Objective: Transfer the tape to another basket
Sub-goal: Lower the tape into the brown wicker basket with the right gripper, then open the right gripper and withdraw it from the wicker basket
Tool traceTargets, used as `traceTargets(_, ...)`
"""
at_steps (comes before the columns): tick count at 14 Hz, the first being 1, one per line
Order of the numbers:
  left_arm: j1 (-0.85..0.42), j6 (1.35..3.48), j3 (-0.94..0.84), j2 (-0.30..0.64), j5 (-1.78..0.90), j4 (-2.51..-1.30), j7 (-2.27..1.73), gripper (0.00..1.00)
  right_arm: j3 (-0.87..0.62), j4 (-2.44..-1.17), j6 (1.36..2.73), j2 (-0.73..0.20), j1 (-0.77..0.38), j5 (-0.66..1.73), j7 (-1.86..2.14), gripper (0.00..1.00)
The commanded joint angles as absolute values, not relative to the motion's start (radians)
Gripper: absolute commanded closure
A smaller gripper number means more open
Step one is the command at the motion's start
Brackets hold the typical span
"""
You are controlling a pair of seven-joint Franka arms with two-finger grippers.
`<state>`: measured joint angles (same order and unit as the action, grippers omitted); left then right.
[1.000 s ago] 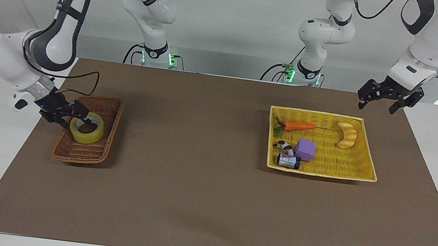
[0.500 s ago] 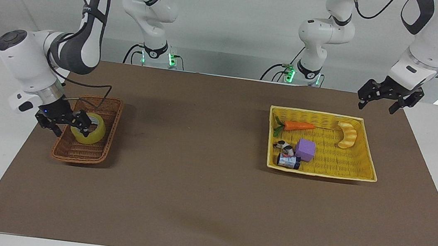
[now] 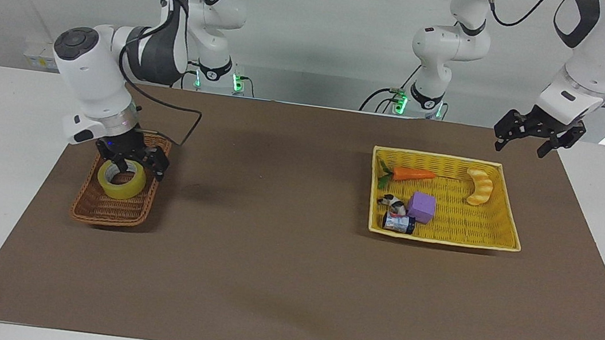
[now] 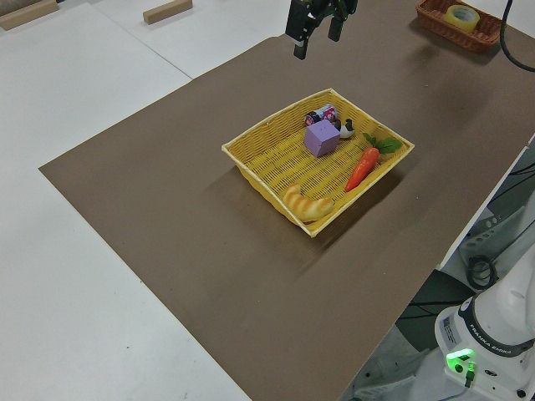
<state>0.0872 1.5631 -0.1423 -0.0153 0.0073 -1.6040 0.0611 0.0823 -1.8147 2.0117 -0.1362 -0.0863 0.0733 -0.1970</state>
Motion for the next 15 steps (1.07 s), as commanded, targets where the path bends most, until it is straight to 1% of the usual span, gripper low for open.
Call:
traceTargets(1, 0.103, 1.549, -0.153, -0.018, 0.021, -1.601, 0.077, 0.00, 0.080, -1.861, 1.961, -0.045, -0.146, 0.040, -0.346, 0.00)
traceTargets(3, 0.103, 1.549, -0.153, -0.018, 0.021, -1.601, 0.077, 0.00, 0.080, -1.842, 1.918, 0.003, -0.158, 0.040, -0.368, 0.00)
traceTargets(6, 0.103, 1.549, -0.153, -0.017, 0.021, -1.601, 0.077, 0.00, 0.095, -1.781, 1.789, 0.079, -0.137, 0.040, -0.339, 0.00)
traceTargets(8, 0.103, 1.549, -0.153, -0.018, 0.021, -1.601, 0.077, 0.00, 0.109, -1.772, 1.724, 0.127, -0.111, 0.034, -0.299, 0.00)
traceTargets(10, 0.103, 1.549, -0.153, -0.018, 0.021, -1.601, 0.077, 0.00, 0.112, -1.743, 1.652, 0.170, -0.094, -0.023, -0.243, 0.00)
traceTargets(12, 0.103, 1.549, -0.153, -0.018, 0.021, -1.601, 0.077, 0.00, 0.109, -1.718, 1.628, 0.173, -0.094, -0.078, -0.139, 0.00)
traceTargets(15, 0.103, 1.549, -0.153, -0.017, 0.021, -1.601, 0.077, 0.00, 0.120, -1.717, 1.614, 0.173, -0.086, -0.060, -0.115, 0.00)
